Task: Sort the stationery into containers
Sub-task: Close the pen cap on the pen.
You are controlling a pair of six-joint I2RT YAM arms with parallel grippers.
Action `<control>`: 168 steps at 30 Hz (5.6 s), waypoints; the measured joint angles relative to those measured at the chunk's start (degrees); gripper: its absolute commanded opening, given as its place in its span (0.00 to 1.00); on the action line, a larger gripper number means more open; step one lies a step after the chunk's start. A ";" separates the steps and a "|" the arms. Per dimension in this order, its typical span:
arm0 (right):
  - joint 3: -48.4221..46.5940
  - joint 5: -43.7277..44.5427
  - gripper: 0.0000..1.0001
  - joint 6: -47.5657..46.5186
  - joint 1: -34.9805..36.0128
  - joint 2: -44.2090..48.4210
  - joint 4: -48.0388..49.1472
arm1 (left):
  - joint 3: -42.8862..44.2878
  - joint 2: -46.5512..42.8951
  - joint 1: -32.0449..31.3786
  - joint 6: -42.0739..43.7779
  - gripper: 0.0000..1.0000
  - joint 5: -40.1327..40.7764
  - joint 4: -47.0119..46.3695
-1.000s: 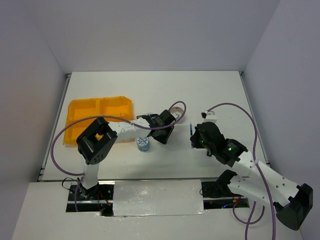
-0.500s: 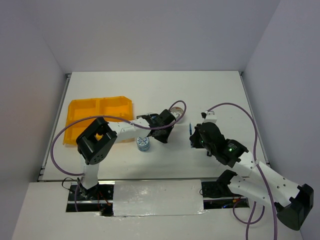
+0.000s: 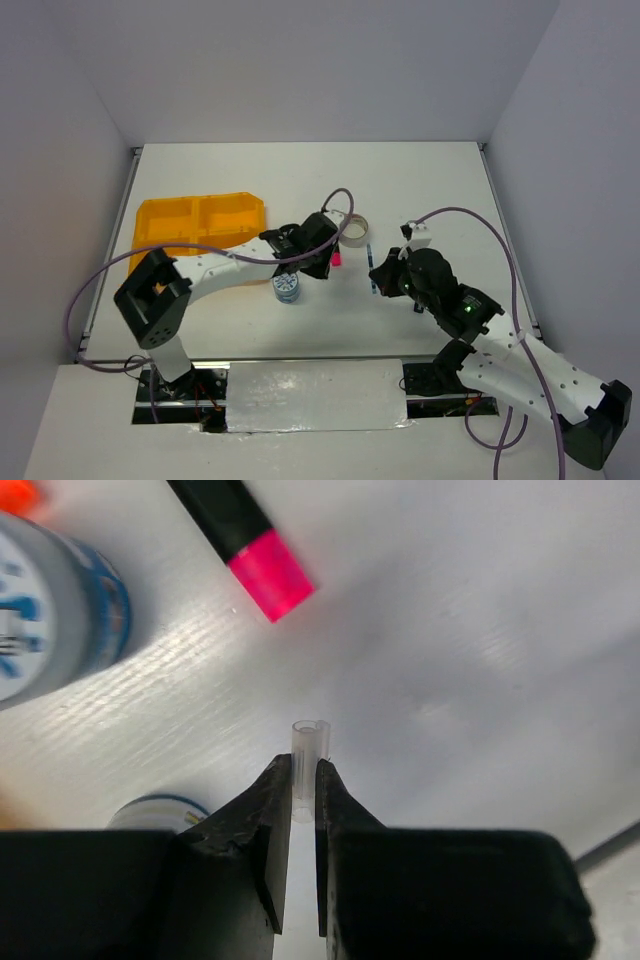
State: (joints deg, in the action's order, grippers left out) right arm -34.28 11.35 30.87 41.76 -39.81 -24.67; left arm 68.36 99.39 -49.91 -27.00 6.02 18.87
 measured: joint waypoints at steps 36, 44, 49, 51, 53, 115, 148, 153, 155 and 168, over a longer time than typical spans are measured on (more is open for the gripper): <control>6.45 6.69 0.00 -10.05 25.66 -5.38 41.00 | -15.56 -46.71 -3.23 -21.68 0.00 15.50 -20.33; 4.55 7.37 0.00 -10.91 25.94 -6.56 41.03 | -15.56 -45.62 -3.28 -21.62 0.00 13.64 -21.05; 4.24 7.56 0.00 -11.02 25.97 -6.60 40.98 | -15.58 -45.16 -3.28 -21.40 0.00 12.76 -21.62; 4.24 7.63 0.00 -11.02 25.97 -6.62 40.96 | -15.69 -45.03 -3.28 -21.40 0.00 12.52 -22.12; 4.24 7.85 0.00 -11.02 25.97 -6.62 40.96 | -15.91 -45.03 -3.28 -21.38 0.00 12.24 -22.73; 2.99 11.87 0.00 -9.20 25.99 -5.35 37.29 | -19.28 -42.82 -3.28 -15.69 0.00 9.55 -30.03; -5.68 15.10 0.00 -17.31 25.49 -9.05 32.57 | -21.88 -42.60 -2.73 -10.64 0.01 5.95 -41.79; -5.68 12.04 0.00 -19.34 24.96 -9.62 32.28 | -21.38 -43.10 -2.73 -8.59 0.20 4.02 -40.41; -5.68 11.58 0.00 -19.45 24.90 -10.12 32.44 | -20.59 -43.10 -2.73 -7.34 0.18 2.91 -39.04; -5.68 9.18 0.00 -19.50 24.83 -10.36 34.51 | -19.32 -45.66 -2.75 -3.63 0.35 -0.07 -35.52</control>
State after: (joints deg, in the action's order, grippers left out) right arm -39.97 20.53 11.38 66.59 -50.17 9.85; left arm 49.04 53.74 -52.66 -30.63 5.96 -16.64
